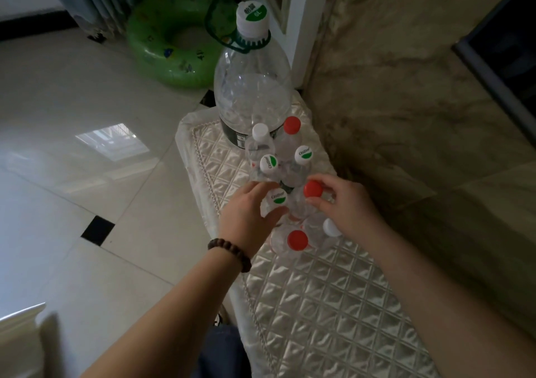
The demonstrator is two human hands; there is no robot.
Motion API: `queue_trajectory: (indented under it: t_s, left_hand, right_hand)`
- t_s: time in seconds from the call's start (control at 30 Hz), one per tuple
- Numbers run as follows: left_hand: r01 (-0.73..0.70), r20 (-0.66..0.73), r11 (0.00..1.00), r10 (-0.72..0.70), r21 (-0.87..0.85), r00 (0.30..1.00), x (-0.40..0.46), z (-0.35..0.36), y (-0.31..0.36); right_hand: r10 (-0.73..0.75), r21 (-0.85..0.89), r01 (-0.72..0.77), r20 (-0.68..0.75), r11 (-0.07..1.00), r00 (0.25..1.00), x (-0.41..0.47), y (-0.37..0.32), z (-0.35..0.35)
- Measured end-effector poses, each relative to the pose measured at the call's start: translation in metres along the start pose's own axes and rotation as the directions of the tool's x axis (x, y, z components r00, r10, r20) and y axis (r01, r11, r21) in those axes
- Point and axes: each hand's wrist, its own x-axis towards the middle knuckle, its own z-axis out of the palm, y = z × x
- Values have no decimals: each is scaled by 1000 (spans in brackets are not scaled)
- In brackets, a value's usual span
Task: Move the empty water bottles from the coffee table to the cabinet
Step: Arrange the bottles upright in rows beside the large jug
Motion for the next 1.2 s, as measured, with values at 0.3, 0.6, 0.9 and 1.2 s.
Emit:
queue_trajectory:
  t_s: [0.3,0.6,0.9,1.2]
  left_hand:
    - [-117,28,993,118,-30,993,-57,-1,18]
    - [21,82,999,-25,48,996,-56,23,25]
    - [16,59,999,-19,44,998,-53,25,20]
    - [30,-4,1000,-30,-4,1000,-60,18,23]
  right_hand:
    - [103,136,-105,20,985,994,-59,11,-14]
    - [105,66,-100,-72,993,992,-71,9,12]
    - [157,60,-151,-120,987,980,-70,5,18]
    - [193,111,-184,-75,977,978,-76,4,14]
